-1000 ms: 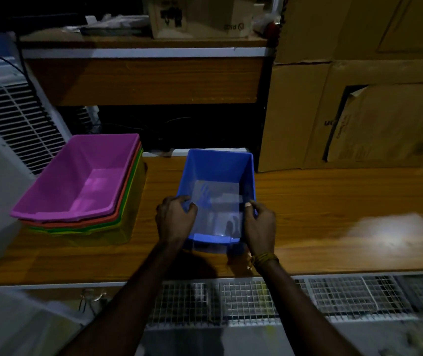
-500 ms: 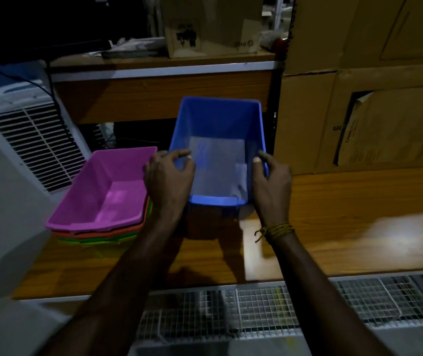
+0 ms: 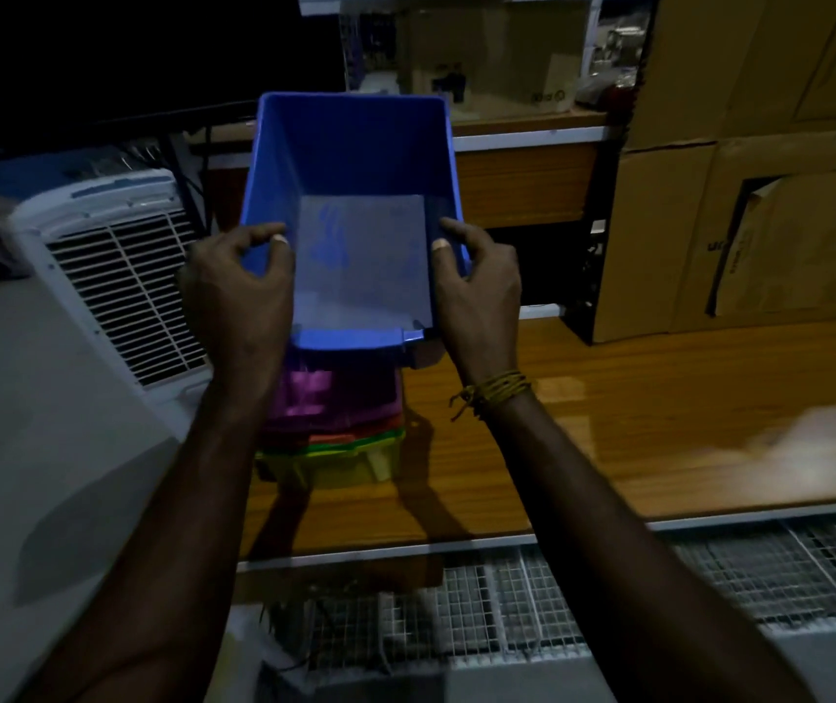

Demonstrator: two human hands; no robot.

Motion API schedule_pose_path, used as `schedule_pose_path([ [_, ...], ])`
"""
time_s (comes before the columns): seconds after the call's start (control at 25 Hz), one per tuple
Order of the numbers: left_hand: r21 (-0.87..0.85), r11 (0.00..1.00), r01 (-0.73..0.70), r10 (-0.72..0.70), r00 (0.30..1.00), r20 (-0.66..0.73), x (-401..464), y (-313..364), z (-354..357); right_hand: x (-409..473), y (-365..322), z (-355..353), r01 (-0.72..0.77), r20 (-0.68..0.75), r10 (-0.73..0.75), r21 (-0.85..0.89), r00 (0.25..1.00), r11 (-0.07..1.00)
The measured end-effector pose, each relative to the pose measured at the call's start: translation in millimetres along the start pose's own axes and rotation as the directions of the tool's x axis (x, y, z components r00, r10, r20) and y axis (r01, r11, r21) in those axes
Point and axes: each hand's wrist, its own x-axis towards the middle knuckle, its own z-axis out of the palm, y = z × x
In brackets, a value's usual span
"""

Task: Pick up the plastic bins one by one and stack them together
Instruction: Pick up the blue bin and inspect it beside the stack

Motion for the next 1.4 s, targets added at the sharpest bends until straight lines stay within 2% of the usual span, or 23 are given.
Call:
schedule_pose_path([
  [0.36, 0.163, 0.974, 0.156, -0.177, 0.977, 0.121, 7, -81, -15, -15, 22, 79, -0.091, 0.122, 0.112, -0.167, 0.986, 0.982],
  [0.68, 0.202, 0.957, 0.207, -0.244, 0.953, 0.181, 27, -83, 2, 3, 34, 100, -0.132, 0.157, 0.174, -0.246, 0.972, 0.960],
  [0.88, 0.198, 0.969, 0.149, -0.184, 0.967, 0.173, 28, -97, 8, 6, 47, 110, -0.133, 0.199, 0.198, -0.298, 0.960, 0.945],
  [1.08, 0.215, 0.959, 0.186, -0.234, 0.946, 0.225, -2, -132, 15, -19, 76, 110, -0.122, 0.218, 0.209, -0.353, 0.953, 0.928],
  [1.4, 0.320, 0.942, 0.101, -0.208, 0.924, 0.321, -37, -165, 19, -47, 114, 103, -0.064, 0.365, 0.233, -0.419, 0.902, 0.906],
])
